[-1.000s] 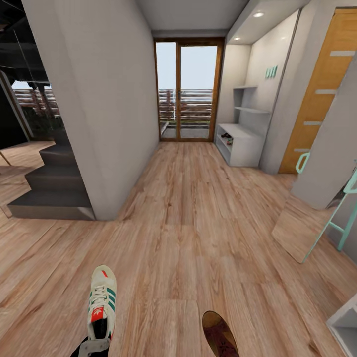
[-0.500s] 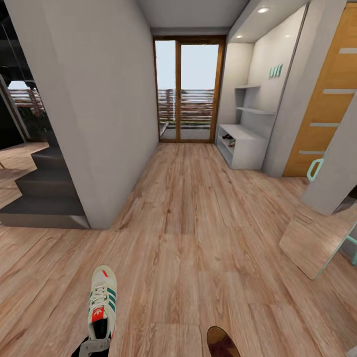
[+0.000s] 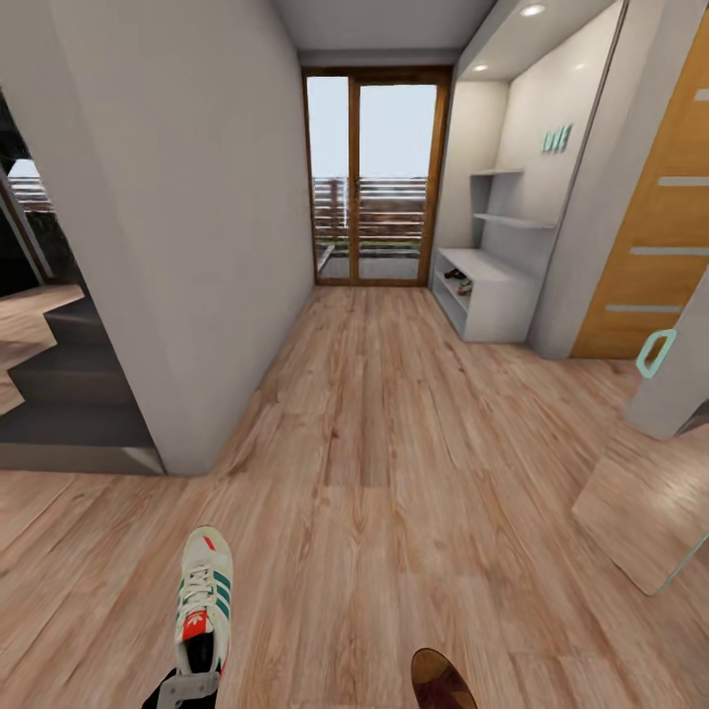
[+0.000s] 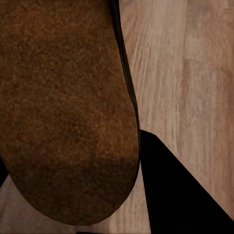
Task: Pick up the two gym shoes and the two sandals from the corridor floor and place them onto the hallstand (shoe rack) in the corridor, making sure they are on the rack and not on the floor. Arrange them so the two gym shoes are next to each other and the two sandals are next to each other.
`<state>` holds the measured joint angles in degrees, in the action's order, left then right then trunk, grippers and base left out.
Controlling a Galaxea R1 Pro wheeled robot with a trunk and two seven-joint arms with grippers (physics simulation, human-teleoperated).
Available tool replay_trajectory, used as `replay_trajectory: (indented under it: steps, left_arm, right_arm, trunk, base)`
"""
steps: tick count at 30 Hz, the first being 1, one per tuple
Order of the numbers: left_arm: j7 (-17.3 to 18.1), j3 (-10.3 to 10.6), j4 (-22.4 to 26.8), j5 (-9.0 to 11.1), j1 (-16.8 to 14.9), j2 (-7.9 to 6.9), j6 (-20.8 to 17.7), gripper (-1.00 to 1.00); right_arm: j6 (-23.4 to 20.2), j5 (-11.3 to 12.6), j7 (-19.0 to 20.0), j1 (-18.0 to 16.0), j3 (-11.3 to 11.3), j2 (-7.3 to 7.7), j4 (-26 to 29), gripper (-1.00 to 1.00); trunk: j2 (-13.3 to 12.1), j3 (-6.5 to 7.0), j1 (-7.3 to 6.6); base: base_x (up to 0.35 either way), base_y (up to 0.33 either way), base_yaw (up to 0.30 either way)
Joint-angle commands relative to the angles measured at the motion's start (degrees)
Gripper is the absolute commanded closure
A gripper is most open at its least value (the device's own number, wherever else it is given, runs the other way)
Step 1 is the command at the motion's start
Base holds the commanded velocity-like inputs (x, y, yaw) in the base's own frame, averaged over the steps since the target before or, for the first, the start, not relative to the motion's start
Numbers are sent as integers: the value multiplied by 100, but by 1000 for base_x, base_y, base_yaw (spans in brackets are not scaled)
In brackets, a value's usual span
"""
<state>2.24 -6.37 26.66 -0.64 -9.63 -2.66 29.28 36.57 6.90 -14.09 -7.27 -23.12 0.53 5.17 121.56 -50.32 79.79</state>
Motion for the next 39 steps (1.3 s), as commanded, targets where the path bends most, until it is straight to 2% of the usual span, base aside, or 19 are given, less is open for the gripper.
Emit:
replay_trajectory:
  steps: [1, 39]
  left_arm:
    - [22, -23, -3, -6, -4, 3, 17, 100]
    - [22, -22, -3, -6, -4, 2, 26, 100]
  right_arm:
    - [16, 74, 2, -2, -53, 2, 1, 100]
    - [15, 74, 2, -2, -53, 4, 1, 100]
  trunk:
    - [2, -5, 3]
    - [2, -5, 3]
  base:
    - [340, 0, 0]
    - [340, 0, 0]
